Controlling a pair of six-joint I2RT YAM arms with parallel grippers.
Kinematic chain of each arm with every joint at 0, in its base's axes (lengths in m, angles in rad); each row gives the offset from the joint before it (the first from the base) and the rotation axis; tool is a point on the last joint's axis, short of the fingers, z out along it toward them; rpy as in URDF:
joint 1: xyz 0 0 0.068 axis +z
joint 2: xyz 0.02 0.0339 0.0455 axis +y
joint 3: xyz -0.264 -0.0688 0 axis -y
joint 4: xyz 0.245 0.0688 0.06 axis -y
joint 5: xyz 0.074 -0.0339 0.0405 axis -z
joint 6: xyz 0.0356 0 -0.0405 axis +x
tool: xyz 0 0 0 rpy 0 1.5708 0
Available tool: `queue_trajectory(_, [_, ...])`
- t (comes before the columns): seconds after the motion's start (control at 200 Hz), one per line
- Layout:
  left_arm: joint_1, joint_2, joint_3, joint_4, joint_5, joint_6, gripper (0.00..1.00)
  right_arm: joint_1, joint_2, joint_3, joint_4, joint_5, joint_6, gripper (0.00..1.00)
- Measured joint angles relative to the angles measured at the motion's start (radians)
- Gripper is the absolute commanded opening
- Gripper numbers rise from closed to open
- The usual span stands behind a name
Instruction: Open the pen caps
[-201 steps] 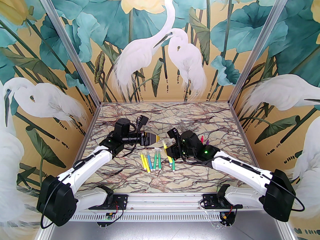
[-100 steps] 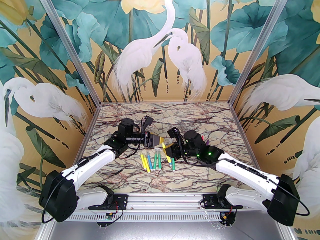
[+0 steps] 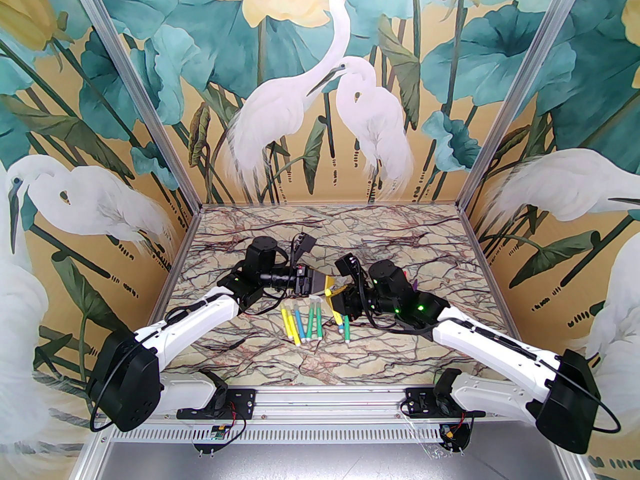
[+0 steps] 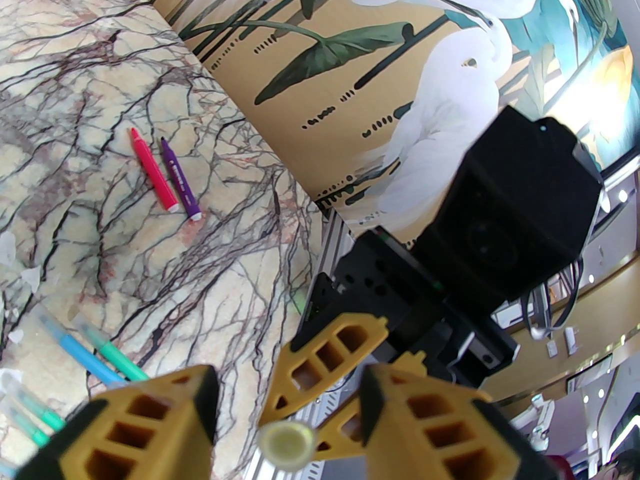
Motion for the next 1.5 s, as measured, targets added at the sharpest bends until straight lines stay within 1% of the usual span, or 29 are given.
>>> queue_trajectory(0.145, [-0.005,0.012,0.012,0.006,0.004,0.0,0.31,0.0,-0.001,0.0,0.0,0.0,-0.001,0.1])
queue_trajectory(0.25, [-0.008,0.016,0.016,0.008,0.005,0.0,0.27,0.0,-0.001,0.0,0.0,0.0,-0.003,0.1])
queue_trajectory(0.55, [-0.008,0.023,0.017,0.008,0.003,0.001,0.1,0.003,-0.006,0.0,0.0,0.004,-0.003,0.12])
queue_trajectory(0.58, [-0.008,0.023,0.017,0.008,0.003,0.001,0.09,0.003,-0.006,0.0,-0.001,0.004,-0.003,0.14])
queue_trajectory(0.665, [-0.009,0.023,0.017,0.011,0.004,0.0,0.07,0.003,-0.008,-0.001,-0.001,0.006,-0.002,0.28])
queue_trajectory(0.755, [-0.011,0.023,0.017,0.014,0.004,0.0,0.05,0.004,-0.011,-0.002,0.001,0.013,-0.005,0.37])
queue_trajectory(0.815, [-0.011,0.023,0.017,0.014,0.004,-0.001,0.04,0.004,-0.014,-0.006,0.006,0.02,-0.007,0.41])
queue_trajectory(0.98, [-0.011,0.023,0.027,0.012,-0.006,-0.008,0.0,0.004,-0.017,-0.031,0.02,0.026,-0.006,0.44])
queue_trajectory(1.105, [-0.011,0.023,0.042,0.011,-0.024,-0.02,0.0,0.005,-0.014,-0.045,0.027,0.026,-0.005,0.44])
queue_trajectory(1.285, [-0.011,0.023,0.049,0.011,-0.028,-0.03,0.0,0.005,-0.003,-0.055,0.046,0.018,0.003,0.33])
queue_trajectory(1.5, [-0.011,0.023,0.049,0.011,-0.038,-0.037,0.0,0.005,0.003,-0.056,0.066,-0.001,0.001,0.27])
